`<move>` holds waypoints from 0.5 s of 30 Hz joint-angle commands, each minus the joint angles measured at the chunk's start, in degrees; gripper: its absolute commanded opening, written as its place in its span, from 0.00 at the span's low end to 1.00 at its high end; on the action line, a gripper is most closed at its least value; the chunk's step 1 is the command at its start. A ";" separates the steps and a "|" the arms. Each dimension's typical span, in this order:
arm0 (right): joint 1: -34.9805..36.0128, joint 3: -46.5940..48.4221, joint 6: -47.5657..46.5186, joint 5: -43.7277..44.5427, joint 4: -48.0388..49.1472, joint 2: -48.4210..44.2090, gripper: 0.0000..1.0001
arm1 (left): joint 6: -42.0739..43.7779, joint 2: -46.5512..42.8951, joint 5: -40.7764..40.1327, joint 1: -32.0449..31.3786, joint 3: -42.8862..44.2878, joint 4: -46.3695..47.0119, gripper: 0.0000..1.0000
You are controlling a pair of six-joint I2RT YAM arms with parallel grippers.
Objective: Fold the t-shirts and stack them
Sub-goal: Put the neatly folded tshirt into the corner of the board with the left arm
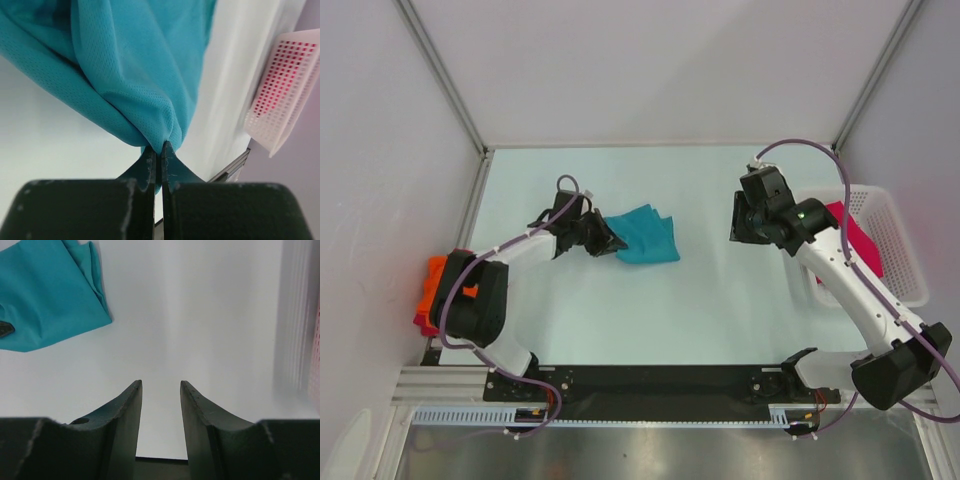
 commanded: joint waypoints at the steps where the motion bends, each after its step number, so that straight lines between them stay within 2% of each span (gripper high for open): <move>1: -0.24 -0.81 -0.54 -0.67 1.66 0.15 0.41 | -1.26 0.48 0.74 0.44 -4.85 2.22 0.00; 7: -0.24 -1.96 -0.45 -2.25 2.80 1.12 0.42 | -1.79 -0.05 0.39 0.44 -7.68 3.37 0.01; 10: -0.24 -2.04 -0.54 -2.34 3.06 1.47 0.41 | -1.96 0.39 0.39 0.44 -7.68 3.55 0.20; 11: -0.24 -2.04 -0.63 -2.25 2.98 1.56 0.41 | -2.05 0.47 0.39 0.44 -7.68 3.55 0.38; 13: -0.24 -2.13 -0.72 -1.99 3.06 1.65 0.41 | -2.05 0.48 0.13 0.44 -7.76 3.55 0.53; 14: -0.32 -2.31 -0.80 -2.07 3.06 1.65 0.42 | -2.05 0.39 0.04 0.44 -7.85 3.55 0.64; 15: -0.32 -2.31 -0.98 -1.99 3.06 1.82 0.41 | -2.05 0.30 -0.31 0.44 -8.11 3.37 0.69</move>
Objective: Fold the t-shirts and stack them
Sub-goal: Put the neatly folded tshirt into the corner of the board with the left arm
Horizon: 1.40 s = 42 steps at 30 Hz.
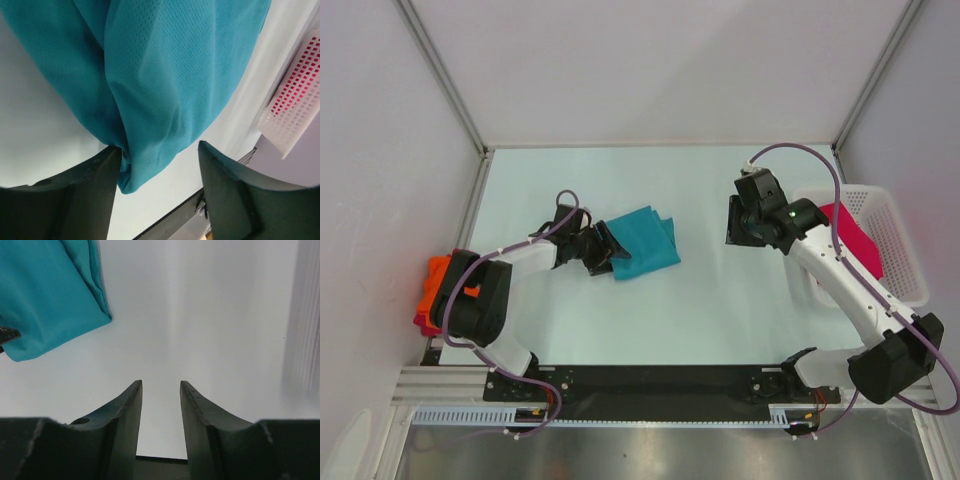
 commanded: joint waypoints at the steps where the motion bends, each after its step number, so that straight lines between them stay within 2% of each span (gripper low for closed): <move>1: -0.30 -0.19 -0.96 -0.15 1.27 0.10 0.42 | -0.37 -0.73 -0.59 0.20 -0.64 1.56 0.74; 2: -0.39 -0.28 -1.13 -0.24 1.36 0.27 0.41 | -0.28 -0.90 -1.21 0.20 -0.90 1.21 0.80; 5: -0.48 -0.36 -1.22 -0.41 1.27 0.71 0.41 | 0.25 -1.96 -3.23 0.29 -1.78 -0.20 0.88; 7: -0.48 -0.36 -1.40 -0.50 1.36 1.15 0.41 | -0.01 -2.40 -4.37 0.46 -3.19 -1.17 0.91; 14: -0.83 -0.45 -1.75 -1.12 1.89 2.12 0.41 | -3.00 -3.54 -6.93 0.64 -10.57 2.60 0.92; 19: -0.92 -0.10 -2.01 -1.47 1.98 2.38 0.41 | -3.97 -0.56 -6.84 0.73 -12.59 6.29 0.92; 23: -1.18 0.95 -2.71 -0.68 0.92 2.82 0.41 | -5.81 1.81 -6.31 0.73 -14.53 13.40 0.94; 35: -1.80 6.84 -3.42 0.29 -3.47 7.39 0.41 | -12.49 15.69 -3.77 -0.59 -15.85 30.63 0.95; 42: -1.80 8.69 -2.98 -0.06 -5.31 8.19 0.41 | -15.57 17.03 -3.06 -2.96 -12.25 30.13 0.92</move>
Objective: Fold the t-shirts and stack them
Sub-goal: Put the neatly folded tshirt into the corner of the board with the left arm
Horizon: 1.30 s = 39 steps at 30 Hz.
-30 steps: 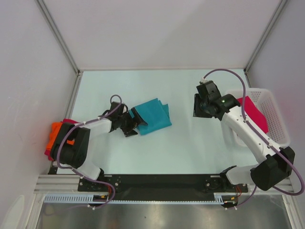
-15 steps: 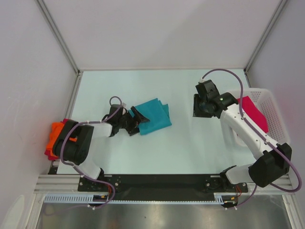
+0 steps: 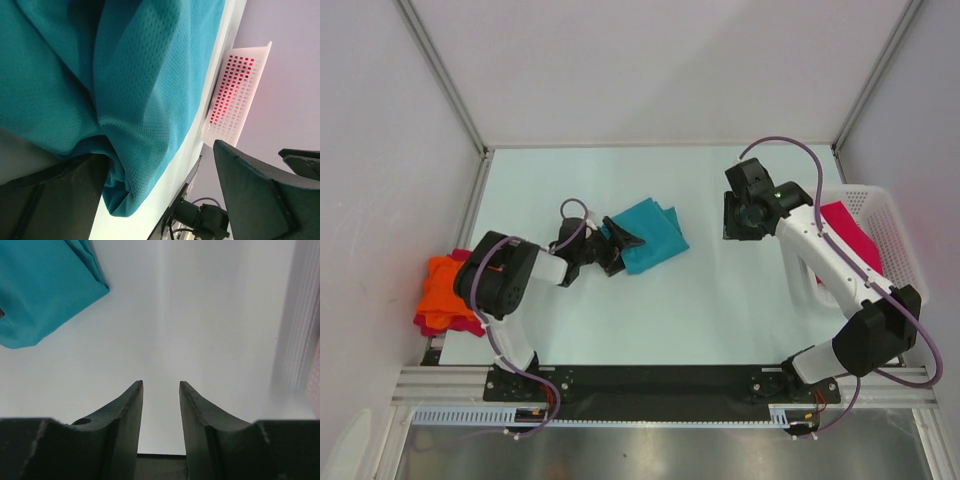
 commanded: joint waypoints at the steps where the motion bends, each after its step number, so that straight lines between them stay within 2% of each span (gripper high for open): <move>1: -0.14 3.81 -0.51 0.48 -2.19 -0.29 0.40 | 2.52 4.57 -8.11 -2.05 -0.88 -15.77 0.91; 6: -0.22 8.02 -0.60 -0.22 -5.97 -2.31 0.40 | 2.17 4.13 -9.07 -2.05 4.48 -20.78 0.79; 11: 0.22 16.36 -0.60 -1.01 -12.20 -5.83 0.41 | 2.00 4.82 -11.36 -1.87 12.73 -24.31 0.74; 17: 0.39 16.65 0.98 -5.31 -14.85 -11.63 0.40 | 1.56 13.17 -11.45 -1.52 24.07 -25.81 0.60; 19: 0.48 15.07 1.34 -6.37 -15.20 -13.64 0.40 | 1.38 14.84 -10.75 -1.17 26.97 -25.64 0.52; 22: 0.48 13.84 1.60 -7.07 -15.73 -16.28 0.40 | 1.38 16.25 -10.22 -0.12 29.70 -26.16 0.29; 25: 0.57 12.96 1.51 -7.69 -15.56 -18.66 0.40 | 2.87 15.29 -11.01 1.81 32.69 -30.28 0.19; 26: 0.48 12.44 1.25 -7.86 -15.38 -19.36 0.40 | 3.14 13.55 -11.19 3.04 32.96 -32.12 0.07; 27: 0.39 11.04 1.08 -7.95 -15.03 -19.98 0.40 | 3.57 12.57 -11.53 3.75 33.66 -33.62 0.00; 32: 0.31 5.15 0.37 -10.05 -10.91 -24.02 0.40 | 10.25 2.21 -17.41 7.78 35.51 -47.92 0.00; 35: 0.39 1.28 0.28 -14.27 -7.39 -25.86 0.40 | 13.24 -7.45 -19.18 11.29 34.29 -54.43 0.00; 38: 0.22 -1.01 -0.42 -16.64 -4.84 -26.66 0.39 | 15.44 -19.66 -20.59 16.12 32.00 -61.19 0.00; 39: 0.22 -1.19 -0.94 -16.91 -4.57 -26.66 0.39 | 16.57 -26.57 -22.07 17.45 31.30 -63.32 0.00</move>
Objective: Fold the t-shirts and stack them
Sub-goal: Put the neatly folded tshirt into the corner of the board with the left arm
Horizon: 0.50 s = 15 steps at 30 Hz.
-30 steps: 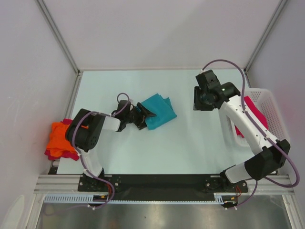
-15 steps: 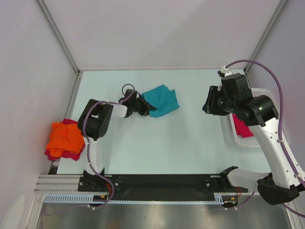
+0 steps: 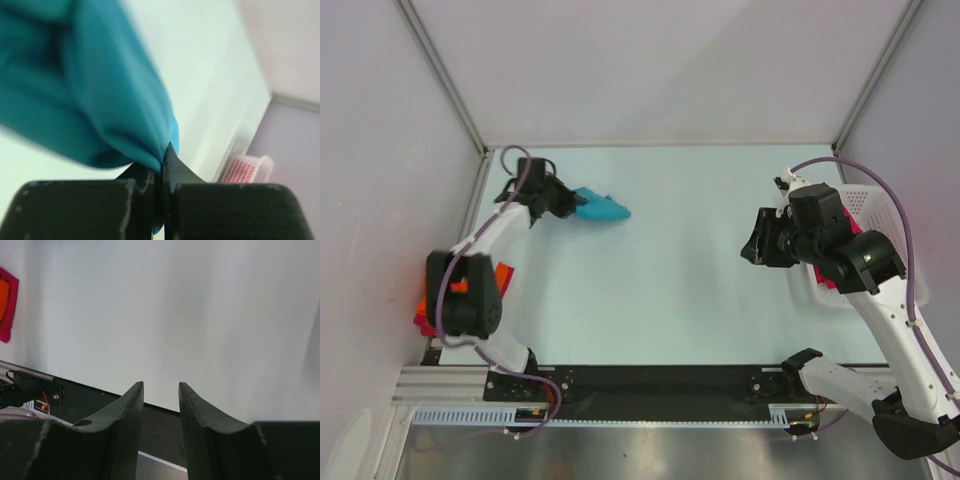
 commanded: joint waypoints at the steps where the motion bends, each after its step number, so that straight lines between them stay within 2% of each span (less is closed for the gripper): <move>1: -0.18 -1.61 -2.35 -5.22 5.90 -1.27 0.39 | 6.42 -22.90 -5.78 7.07 -1.12 -13.87 0.00; 4: -0.26 -1.61 -3.66 -6.28 6.08 -1.97 0.39 | 7.92 -35.62 -9.03 12.61 -2.87 -21.52 0.00; 7: -0.44 -1.08 -4.72 -8.12 5.82 -2.15 0.39 | 9.15 -43.48 -10.09 16.22 -4.72 -27.06 0.00; 10: -0.53 -0.38 -5.25 -9.97 5.29 -2.15 0.39 | 9.59 -45.61 -7.72 18.95 -7.01 -28.74 0.00; 15: -0.62 -0.73 -5.51 -11.03 4.76 -3.02 0.39 | 7.83 -46.76 -7.36 19.13 -9.47 -27.60 0.00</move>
